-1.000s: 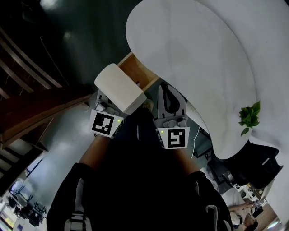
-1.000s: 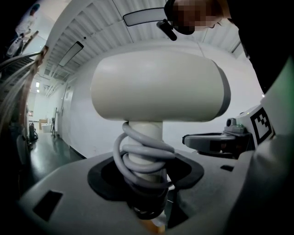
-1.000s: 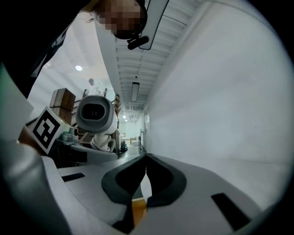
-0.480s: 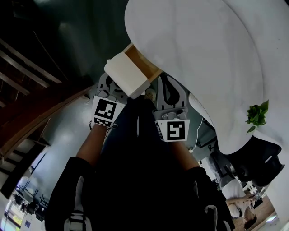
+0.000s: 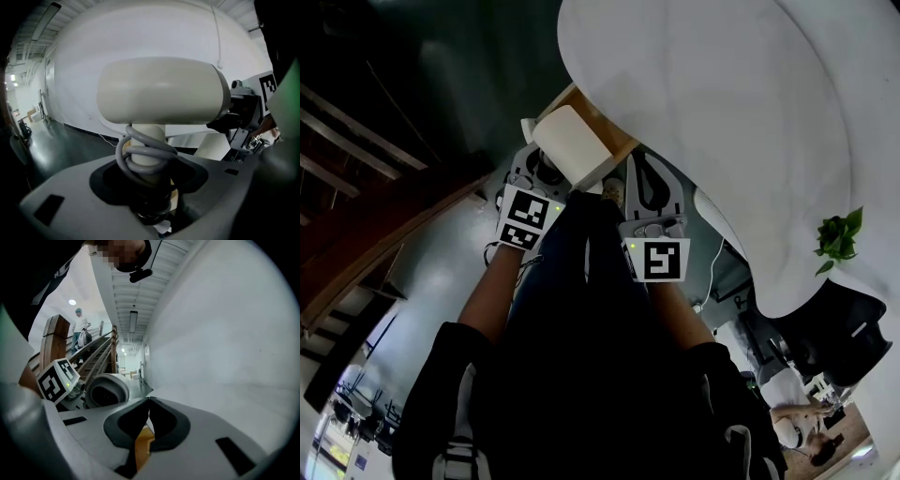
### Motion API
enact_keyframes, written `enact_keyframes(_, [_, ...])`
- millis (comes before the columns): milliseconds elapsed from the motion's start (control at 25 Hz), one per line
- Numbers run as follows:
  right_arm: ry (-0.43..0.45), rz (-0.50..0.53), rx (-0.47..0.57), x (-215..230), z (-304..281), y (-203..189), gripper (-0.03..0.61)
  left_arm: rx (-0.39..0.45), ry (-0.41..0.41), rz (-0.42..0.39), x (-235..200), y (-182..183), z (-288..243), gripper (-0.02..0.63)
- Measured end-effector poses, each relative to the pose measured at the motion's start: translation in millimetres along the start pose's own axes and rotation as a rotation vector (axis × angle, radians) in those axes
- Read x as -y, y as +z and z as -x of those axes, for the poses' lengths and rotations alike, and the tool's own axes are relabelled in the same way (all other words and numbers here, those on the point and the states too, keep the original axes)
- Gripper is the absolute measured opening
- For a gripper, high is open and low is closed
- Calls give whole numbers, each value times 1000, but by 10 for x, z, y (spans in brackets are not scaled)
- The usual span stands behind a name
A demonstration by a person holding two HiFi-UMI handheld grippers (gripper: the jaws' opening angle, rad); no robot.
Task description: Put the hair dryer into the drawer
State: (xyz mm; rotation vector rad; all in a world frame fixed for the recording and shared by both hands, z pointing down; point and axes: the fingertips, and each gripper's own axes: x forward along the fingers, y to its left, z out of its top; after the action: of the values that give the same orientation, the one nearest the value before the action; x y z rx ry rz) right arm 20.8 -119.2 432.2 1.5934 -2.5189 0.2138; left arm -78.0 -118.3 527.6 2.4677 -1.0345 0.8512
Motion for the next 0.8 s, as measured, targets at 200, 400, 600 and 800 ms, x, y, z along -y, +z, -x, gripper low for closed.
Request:
enact_keyframes(200, [30, 25, -116, -47, 14, -257, 23, -72, -16, 2, 7, -175, -72, 239])
enact_keyframes(400, [19, 10, -107, -30, 4, -337, 23, -164, -20, 6, 2, -355, -109, 239])
enact_keyframes(600, [23, -5, -157, -44, 13, -480, 23, -251, -22, -8, 1, -491, -151, 239])
enact_keyframes(800, [19, -15, -162, -30, 18, -536, 23, -344, -34, -27, 16, -648, -193, 239])
